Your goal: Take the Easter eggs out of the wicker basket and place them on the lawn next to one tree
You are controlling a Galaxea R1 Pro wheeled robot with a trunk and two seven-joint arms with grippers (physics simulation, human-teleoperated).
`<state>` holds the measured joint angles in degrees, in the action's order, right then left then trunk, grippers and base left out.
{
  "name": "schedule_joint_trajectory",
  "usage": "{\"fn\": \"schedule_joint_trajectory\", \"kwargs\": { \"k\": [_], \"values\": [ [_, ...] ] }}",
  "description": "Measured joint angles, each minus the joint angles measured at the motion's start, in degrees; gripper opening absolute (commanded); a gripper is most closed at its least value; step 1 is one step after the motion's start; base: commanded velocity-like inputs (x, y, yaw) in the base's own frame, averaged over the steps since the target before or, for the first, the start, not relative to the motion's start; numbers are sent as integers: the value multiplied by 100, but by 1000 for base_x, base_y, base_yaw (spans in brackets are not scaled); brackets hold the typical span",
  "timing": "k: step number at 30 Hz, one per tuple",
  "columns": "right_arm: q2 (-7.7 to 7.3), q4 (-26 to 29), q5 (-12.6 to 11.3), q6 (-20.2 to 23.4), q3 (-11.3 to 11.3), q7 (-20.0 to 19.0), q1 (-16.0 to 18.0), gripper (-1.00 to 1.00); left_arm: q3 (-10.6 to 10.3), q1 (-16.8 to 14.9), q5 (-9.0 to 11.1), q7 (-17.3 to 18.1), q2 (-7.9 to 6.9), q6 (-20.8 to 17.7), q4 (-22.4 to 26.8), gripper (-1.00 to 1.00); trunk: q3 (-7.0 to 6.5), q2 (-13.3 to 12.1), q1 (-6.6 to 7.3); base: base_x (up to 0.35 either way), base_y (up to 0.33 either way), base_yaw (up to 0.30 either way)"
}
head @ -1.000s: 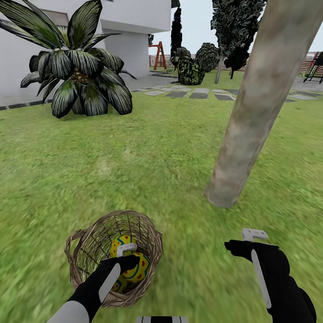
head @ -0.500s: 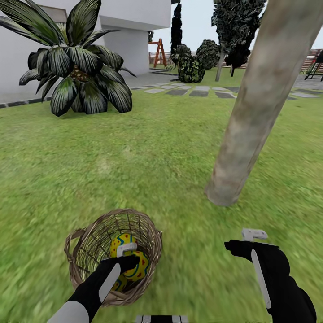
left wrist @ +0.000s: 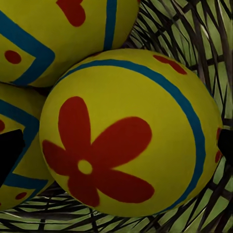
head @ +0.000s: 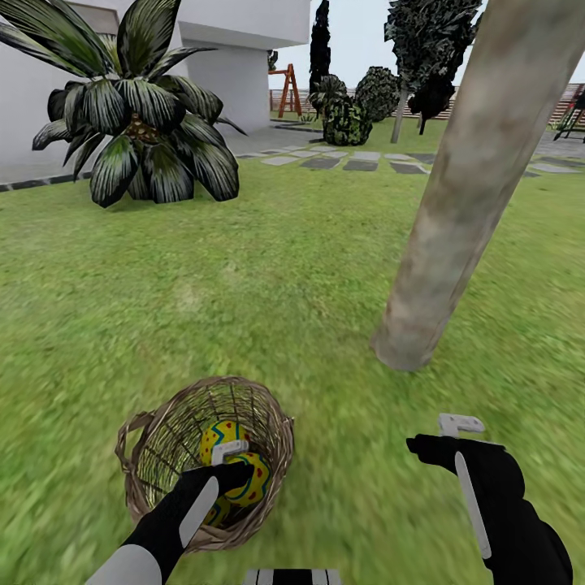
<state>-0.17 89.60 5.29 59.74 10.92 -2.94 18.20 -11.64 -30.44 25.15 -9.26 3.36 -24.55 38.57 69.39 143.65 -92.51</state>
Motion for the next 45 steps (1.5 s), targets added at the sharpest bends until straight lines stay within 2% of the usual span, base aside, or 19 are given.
{"fn": "schedule_joint_trajectory", "kwargs": {
  "k": [3, 7, 16, 19, 45],
  "values": [
    [0, 0, 0, 0, -1, 0, -2, 100, 0, -6, 0, 7, 7, -3, 3, 100, 0, 0, 0, 0, 0, 0],
    [0, 0, 0, 0, 1, 0, -3, 100, -2, -11, -2, 16, 16, -15, 7, 100, 88, 5, -11, 0, 0, 0],
    [0, 0, 0, 0, -1, 0, -4, 100, -10, -13, -9, 29, 18, -25, 115, 100, 89, 5, -10, 0, 0, 0],
    [0, 0, 0, 0, -1, 0, -4, 100, -10, -13, -9, 29, 19, -24, 116, 100, 154, 9, -18, 0, 0, 0],
    [0, 0, 0, 0, -1, 0, -2, 100, -10, -13, -9, 44, 1, -68, 115, 100, 155, 9, -18, 0, 0, 0]
  ]
}}
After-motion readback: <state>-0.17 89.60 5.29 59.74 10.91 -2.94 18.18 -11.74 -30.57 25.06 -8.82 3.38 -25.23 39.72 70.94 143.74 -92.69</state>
